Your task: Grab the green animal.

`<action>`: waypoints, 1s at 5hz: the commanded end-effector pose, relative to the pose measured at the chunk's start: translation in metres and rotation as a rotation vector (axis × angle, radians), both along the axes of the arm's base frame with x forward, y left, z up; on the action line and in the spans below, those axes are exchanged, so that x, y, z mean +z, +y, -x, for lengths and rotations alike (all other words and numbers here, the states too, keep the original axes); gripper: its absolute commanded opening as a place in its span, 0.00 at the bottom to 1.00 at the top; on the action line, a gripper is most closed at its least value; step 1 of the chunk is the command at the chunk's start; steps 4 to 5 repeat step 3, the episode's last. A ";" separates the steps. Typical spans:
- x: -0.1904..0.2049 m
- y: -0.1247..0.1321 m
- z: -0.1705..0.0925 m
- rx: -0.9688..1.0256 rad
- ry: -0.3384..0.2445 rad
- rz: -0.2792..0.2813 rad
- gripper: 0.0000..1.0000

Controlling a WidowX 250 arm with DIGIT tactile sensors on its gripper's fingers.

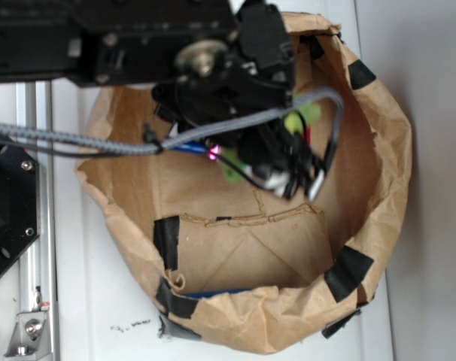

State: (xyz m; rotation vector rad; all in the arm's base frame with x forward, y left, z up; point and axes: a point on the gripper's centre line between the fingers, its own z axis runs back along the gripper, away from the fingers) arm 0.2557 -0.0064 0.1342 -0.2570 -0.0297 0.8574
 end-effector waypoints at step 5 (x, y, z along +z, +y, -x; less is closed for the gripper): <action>0.022 0.007 0.026 -0.207 -0.164 -0.110 0.00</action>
